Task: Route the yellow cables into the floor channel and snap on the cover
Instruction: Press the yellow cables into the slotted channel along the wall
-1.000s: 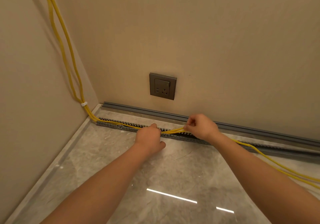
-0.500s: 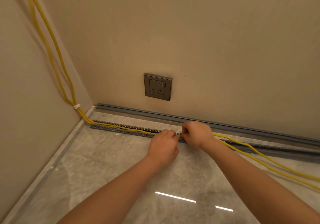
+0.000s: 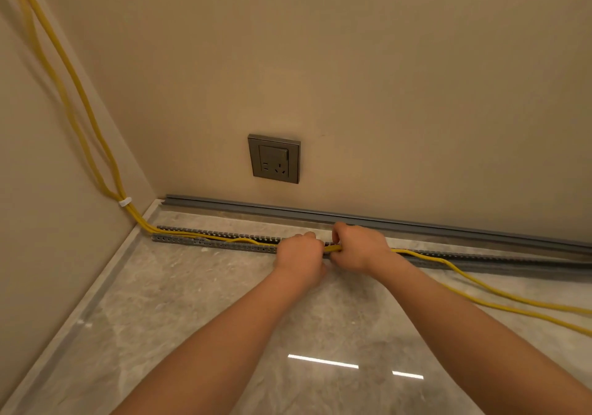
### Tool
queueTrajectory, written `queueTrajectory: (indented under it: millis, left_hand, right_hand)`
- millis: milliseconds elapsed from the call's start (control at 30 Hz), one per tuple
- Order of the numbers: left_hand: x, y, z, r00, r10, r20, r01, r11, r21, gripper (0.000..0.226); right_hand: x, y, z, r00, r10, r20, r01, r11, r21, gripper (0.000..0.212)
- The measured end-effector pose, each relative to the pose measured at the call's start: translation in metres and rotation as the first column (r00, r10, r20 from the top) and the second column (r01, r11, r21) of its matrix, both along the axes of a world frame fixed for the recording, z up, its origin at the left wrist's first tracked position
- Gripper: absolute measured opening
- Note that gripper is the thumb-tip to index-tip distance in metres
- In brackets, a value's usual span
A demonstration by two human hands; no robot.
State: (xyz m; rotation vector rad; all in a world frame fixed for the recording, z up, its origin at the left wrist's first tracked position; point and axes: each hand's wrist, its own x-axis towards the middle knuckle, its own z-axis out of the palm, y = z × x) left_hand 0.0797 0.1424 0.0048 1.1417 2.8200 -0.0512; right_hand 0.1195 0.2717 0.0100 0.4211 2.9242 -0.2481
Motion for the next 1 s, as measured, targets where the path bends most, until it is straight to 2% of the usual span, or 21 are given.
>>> queueTrajectory:
  millis: [100, 233, 367, 467, 567, 667, 767, 833, 900, 1000]
  left_hand:
    - [0.000, 0.006, 0.002, 0.999, -0.005, -0.037, 0.003, 0.999, -0.050, 0.027]
    - [0.004, 0.017, -0.003, 0.993, -0.059, -0.105, 0.049, 0.994, -0.099, 0.028]
    - [0.008, 0.025, -0.007, 0.988, -0.082, -0.130, 0.068, 0.992, -0.107, 0.029]
    - [0.009, 0.027, -0.010, 0.987, -0.071, -0.142, 0.056, 0.993, -0.106, 0.029]
    - [0.012, 0.029, -0.007, 0.987, -0.057, -0.149, 0.039, 0.991, -0.125, 0.029]
    - [0.013, 0.033, -0.005, 0.988, -0.028, -0.152, 0.007, 0.990, -0.138, 0.029]
    - [0.017, 0.037, -0.003, 0.986, 0.028, -0.163, -0.052, 0.988, -0.142, 0.029]
    - [0.021, 0.039, -0.002, 0.983, 0.078, -0.164, -0.102, 0.984, -0.144, 0.030]
    - [0.024, 0.042, -0.001, 0.979, 0.120, -0.163, -0.145, 0.978, -0.150, 0.030]
    - [0.027, 0.044, -0.001, 0.969, 0.181, -0.169, -0.206, 0.967, -0.151, 0.030]
  right_hand:
    - [0.008, 0.007, 0.008, 0.997, -0.015, 0.076, 0.004, 0.989, 0.149, 0.034]
    - [0.026, 0.022, 0.015, 0.986, -0.088, 0.144, 0.035, 0.943, 0.332, 0.026]
    - [0.044, 0.030, 0.015, 0.980, -0.161, 0.114, 0.113, 0.932, 0.344, 0.027]
    - [0.048, 0.033, 0.014, 0.988, -0.154, 0.030, 0.141, 0.957, 0.253, 0.024]
    - [0.050, 0.044, 0.021, 0.984, -0.150, 0.098, 0.152, 0.988, -0.008, 0.021]
    - [0.053, 0.059, 0.029, 0.976, -0.168, 0.138, 0.210, 0.896, -0.392, 0.015]
    - [0.049, 0.069, 0.029, 0.978, -0.189, 0.087, 0.205, 0.813, -0.545, 0.019]
    - [0.043, 0.072, 0.026, 0.974, -0.214, 0.072, 0.216, 0.789, -0.575, 0.013]
    - [0.034, 0.075, 0.024, 0.979, -0.201, 0.045, 0.193, 0.818, -0.542, 0.017]
    - [0.028, 0.074, 0.029, 0.996, -0.069, -0.060, 0.053, 0.971, -0.234, 0.014]
